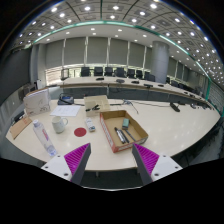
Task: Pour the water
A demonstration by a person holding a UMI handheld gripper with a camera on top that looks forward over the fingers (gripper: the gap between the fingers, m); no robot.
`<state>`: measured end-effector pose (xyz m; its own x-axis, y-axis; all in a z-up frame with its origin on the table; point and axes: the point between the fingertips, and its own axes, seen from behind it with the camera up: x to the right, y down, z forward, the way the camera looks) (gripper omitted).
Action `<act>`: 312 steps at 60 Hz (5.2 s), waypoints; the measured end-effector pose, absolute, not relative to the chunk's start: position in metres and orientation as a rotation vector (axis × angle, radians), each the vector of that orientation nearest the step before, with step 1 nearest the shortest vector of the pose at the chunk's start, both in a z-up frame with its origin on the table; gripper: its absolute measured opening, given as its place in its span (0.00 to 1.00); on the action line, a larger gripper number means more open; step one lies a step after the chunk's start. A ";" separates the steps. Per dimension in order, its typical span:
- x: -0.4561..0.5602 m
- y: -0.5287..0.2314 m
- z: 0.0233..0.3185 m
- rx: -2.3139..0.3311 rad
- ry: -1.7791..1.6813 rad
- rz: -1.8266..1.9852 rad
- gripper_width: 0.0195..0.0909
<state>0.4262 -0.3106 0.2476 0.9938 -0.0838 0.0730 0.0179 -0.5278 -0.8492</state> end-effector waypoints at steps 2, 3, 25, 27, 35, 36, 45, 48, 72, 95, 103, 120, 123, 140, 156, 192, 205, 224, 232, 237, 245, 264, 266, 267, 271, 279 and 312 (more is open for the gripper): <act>0.424 -0.311 0.247 -2.125 0.043 -0.123 0.93; 0.422 -0.311 0.246 -2.126 0.041 -0.121 0.93; 0.301 -0.317 0.195 -2.146 -0.070 -0.013 0.93; 0.286 -0.317 0.189 -2.147 -0.084 -0.005 0.93; 0.217 -0.309 0.166 -2.139 -0.117 0.056 0.93; 0.209 -0.308 0.163 -2.137 -0.122 0.061 0.93; 0.145 -0.280 0.141 -2.092 -0.136 0.094 0.94; 0.128 -0.264 0.133 -2.071 -0.131 0.098 0.93; 0.092 -0.159 0.084 -1.932 -0.055 0.010 0.46; 0.110 -0.157 0.112 -1.922 -0.071 -0.104 0.19; 0.139 -0.144 0.146 -1.911 -0.119 -0.223 0.19; 0.227 -0.068 0.216 -1.828 -0.386 -0.708 0.19; 0.238 -0.048 0.222 -1.794 -0.468 -0.811 0.19; 0.237 0.044 0.220 -1.482 -1.016 -1.318 0.18; 0.223 0.072 0.194 -1.156 -1.406 -1.599 0.19; 0.217 0.063 0.202 -1.368 -1.188 -1.247 0.19; 0.214 0.038 0.217 -1.677 -0.723 -0.654 0.19; 0.226 0.034 0.153 -1.882 -0.258 -0.021 0.19; 0.231 0.042 0.119 -1.893 -0.228 0.047 0.20; 0.233 0.045 0.098 -1.911 -0.221 0.072 0.19; 0.233 0.048 0.090 -1.866 -0.220 0.091 0.24; 0.238 0.030 0.074 -1.980 -0.170 0.108 0.88; 0.241 0.025 0.073 -2.004 -0.153 0.096 0.90; 0.242 0.021 0.073 -2.017 -0.147 0.089 0.92; 0.247 0.004 0.074 -2.070 -0.124 0.040 0.93; 0.240 -0.045 0.109 -2.121 -0.085 -0.035 0.93; 0.101 -0.275 0.220 -2.225 0.014 -0.145 0.93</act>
<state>0.1014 -0.2755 0.2203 0.9931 -0.0614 0.1001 0.0418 -0.6122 -0.7896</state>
